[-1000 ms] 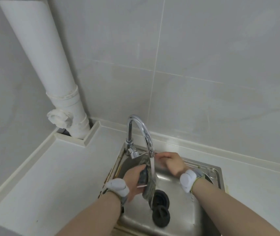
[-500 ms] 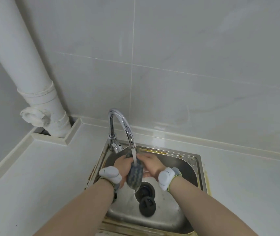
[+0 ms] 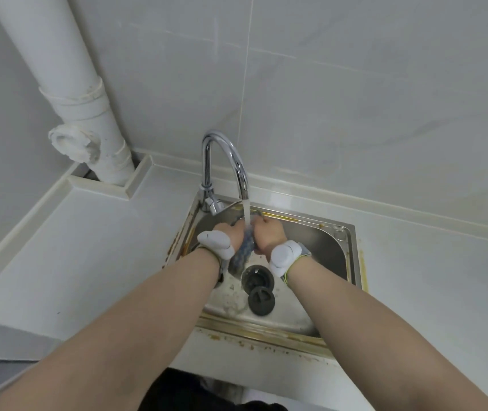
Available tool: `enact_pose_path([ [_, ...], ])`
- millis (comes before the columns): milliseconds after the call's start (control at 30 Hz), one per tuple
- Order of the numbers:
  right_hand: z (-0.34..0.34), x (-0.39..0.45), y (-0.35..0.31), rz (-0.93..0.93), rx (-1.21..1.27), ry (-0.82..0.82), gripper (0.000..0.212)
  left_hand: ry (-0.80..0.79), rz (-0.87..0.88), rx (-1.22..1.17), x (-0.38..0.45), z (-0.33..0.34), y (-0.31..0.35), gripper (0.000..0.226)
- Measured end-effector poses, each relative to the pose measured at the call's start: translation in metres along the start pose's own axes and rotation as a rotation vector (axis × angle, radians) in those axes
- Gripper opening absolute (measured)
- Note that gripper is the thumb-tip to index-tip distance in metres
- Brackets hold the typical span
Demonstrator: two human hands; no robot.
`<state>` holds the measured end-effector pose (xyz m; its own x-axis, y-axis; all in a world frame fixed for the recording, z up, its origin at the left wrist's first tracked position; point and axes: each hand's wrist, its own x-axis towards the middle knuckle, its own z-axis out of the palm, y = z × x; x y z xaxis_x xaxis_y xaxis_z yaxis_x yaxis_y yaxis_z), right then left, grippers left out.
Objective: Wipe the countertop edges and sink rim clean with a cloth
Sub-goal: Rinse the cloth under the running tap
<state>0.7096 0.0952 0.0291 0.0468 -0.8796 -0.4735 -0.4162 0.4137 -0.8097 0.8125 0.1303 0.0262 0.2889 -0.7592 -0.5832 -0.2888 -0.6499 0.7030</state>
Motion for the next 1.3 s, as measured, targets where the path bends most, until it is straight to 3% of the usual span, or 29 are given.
enact_pose_path([
  [133,-0.009,0.003,-0.005,0.116,0.209,0.033,0.040,-0.079,-0.084,-0.018,-0.005,-0.003,-0.011,0.062],
  [267,-0.009,-0.003,0.001,0.162,0.330,-0.081,0.032,-0.315,-0.231,-0.437,-0.021,-0.006,-0.024,0.057],
  [400,-0.003,-0.007,0.003,0.107,0.282,-0.142,0.025,-0.334,-0.264,-0.724,-0.011,0.001,-0.026,0.057],
  [467,-0.001,-0.011,0.001,0.039,0.141,-0.161,0.026,-0.364,-0.286,-0.915,-0.004,0.007,-0.027,0.059],
  [533,-0.001,-0.013,0.003,-0.157,-0.239,-0.197,0.029,-0.389,-0.317,-0.997,0.000,0.011,-0.023,0.060],
  [600,0.001,-0.016,0.008,-0.358,-0.503,-0.188,0.031,-0.311,-0.319,-1.087,0.001,0.013,-0.017,0.047],
  [667,-0.003,-0.014,0.012,-0.390,-0.503,-0.123,0.025,-0.214,-0.287,-1.007,0.006,0.016,-0.009,0.026],
  [733,-0.009,-0.009,0.019,-0.327,-0.393,-0.017,0.008,-0.149,-0.263,-0.843,0.012,0.017,-0.009,0.030],
  [833,-0.021,-0.008,0.025,-0.123,-0.156,0.013,0.030,-0.138,-0.242,-0.572,0.023,0.021,-0.005,0.008],
  [900,-0.024,-0.009,0.028,-0.008,-0.060,-0.139,0.038,-0.059,-0.197,-0.307,0.029,0.026,-0.008,0.006],
  [967,-0.023,-0.012,0.030,0.030,-0.016,-0.277,0.038,-0.023,-0.195,-0.393,0.031,0.025,-0.006,0.021],
  [1033,-0.023,-0.012,0.033,0.024,0.038,-0.329,0.029,-0.028,-0.166,-0.205,0.039,0.026,-0.011,0.015],
  [1100,-0.023,-0.009,0.038,0.014,0.099,-0.341,0.016,-0.041,-0.163,-0.109,0.064,0.026,-0.020,0.012],
  [1133,-0.023,-0.009,0.040,0.020,0.129,-0.339,0.013,-0.052,-0.212,-0.194,0.065,0.024,-0.018,0.018],
  [1300,-0.017,-0.009,0.046,0.034,0.113,-0.256,0.022,-0.004,-0.106,-0.045,0.044,0.027,-0.001,0.035],
])
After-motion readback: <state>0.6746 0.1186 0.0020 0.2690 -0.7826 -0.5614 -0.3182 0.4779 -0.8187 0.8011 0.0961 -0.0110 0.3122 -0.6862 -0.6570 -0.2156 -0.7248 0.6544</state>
